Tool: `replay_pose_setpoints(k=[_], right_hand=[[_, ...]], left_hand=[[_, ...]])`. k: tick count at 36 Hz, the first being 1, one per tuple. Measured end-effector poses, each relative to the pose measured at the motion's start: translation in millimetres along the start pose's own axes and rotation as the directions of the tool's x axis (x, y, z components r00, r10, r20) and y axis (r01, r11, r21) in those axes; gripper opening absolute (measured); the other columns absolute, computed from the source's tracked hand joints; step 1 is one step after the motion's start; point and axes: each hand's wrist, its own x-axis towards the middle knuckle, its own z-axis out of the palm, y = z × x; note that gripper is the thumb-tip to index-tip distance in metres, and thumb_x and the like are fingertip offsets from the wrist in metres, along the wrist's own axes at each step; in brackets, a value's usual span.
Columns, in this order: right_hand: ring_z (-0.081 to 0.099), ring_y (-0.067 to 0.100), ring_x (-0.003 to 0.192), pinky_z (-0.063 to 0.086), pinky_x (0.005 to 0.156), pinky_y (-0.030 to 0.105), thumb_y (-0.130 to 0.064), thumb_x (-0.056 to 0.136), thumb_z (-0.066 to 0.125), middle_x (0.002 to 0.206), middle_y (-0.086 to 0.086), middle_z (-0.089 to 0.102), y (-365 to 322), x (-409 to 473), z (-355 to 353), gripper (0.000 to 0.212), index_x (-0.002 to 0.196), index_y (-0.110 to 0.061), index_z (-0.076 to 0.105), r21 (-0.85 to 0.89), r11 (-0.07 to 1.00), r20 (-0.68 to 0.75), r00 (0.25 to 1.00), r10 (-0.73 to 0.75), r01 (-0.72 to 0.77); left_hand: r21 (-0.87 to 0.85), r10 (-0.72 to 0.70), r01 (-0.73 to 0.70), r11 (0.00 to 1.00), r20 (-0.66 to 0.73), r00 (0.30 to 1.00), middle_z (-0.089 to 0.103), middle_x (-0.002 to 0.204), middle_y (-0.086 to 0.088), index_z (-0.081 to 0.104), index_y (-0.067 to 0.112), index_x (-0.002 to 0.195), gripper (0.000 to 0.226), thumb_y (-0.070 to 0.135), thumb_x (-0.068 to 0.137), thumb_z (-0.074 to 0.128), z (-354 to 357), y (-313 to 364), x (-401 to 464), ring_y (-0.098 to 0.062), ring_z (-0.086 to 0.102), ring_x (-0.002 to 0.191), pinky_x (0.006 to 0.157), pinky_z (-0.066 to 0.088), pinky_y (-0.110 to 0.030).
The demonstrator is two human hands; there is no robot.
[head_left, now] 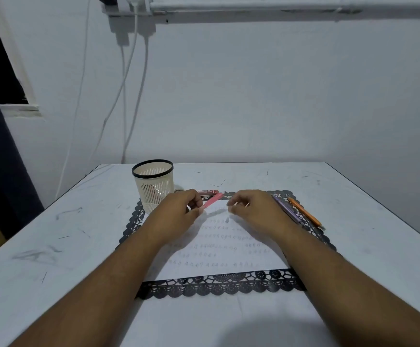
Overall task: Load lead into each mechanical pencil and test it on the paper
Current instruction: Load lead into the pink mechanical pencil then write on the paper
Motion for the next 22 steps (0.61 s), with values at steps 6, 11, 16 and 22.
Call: replay_pose_setpoints(k=[6, 11, 16, 22], right_hand=[[0.061, 0.012, 0.062, 0.050, 0.054, 0.033, -0.018, 0.094, 0.076, 0.079, -0.003, 0.073, 3, 0, 9, 0.010, 0.089, -0.025, 0.079, -0.078, 0.995, 0.105, 0.992, 0.070, -0.061], [0.059, 0.011, 0.058, 0.045, 0.048, 0.024, -0.017, 0.095, 0.075, 0.078, -0.003, 0.075, 0, -1, 10, 0.015, 0.082, -0.026, 0.078, -0.160, 0.986, 0.120, 0.991, 0.059, -0.040], [0.058, 0.012, 0.057, 0.045, 0.049, 0.026, -0.020, 0.098, 0.071, 0.080, -0.001, 0.073, 1, 0, 8, 0.015, 0.084, -0.026, 0.074, -0.176, 0.984, 0.122, 0.992, 0.034, -0.012], [0.062, 0.012, 0.068, 0.052, 0.062, 0.024, -0.022, 0.103, 0.065, 0.087, 0.001, 0.074, -4, 2, 2, 0.013, 0.091, -0.021, 0.072, 0.096, 0.995, -0.021, 1.000, -0.023, 0.025]], left_hand=[[0.012, -0.014, 0.014, 1.000, -0.001, 1.000, 0.069, 0.092, 0.013, 0.064, 0.032, 0.091, 0.011, 0.026, 0.100, 0.066, 1, 0, 0, -0.008, 0.067, 0.074, 0.075, 0.057, -0.035], [0.000, -0.013, 0.013, 1.000, 0.000, 1.000, 0.069, 0.091, 0.014, 0.063, 0.033, 0.089, 0.013, 0.027, 0.100, 0.066, 2, 1, 0, -0.009, 0.068, 0.073, 0.075, 0.057, -0.037], [-0.006, -0.021, 0.021, 1.000, 0.002, 1.000, 0.069, 0.091, 0.015, 0.062, 0.034, 0.088, 0.014, 0.027, 0.100, 0.066, 3, 1, -1, -0.009, 0.068, 0.075, 0.074, 0.057, -0.036], [-0.020, -0.010, 0.010, 1.000, 0.012, 1.000, 0.069, 0.090, 0.014, 0.063, 0.033, 0.087, 0.015, 0.027, 0.100, 0.065, 2, 2, -1, -0.009, 0.067, 0.071, 0.071, 0.055, -0.034]])
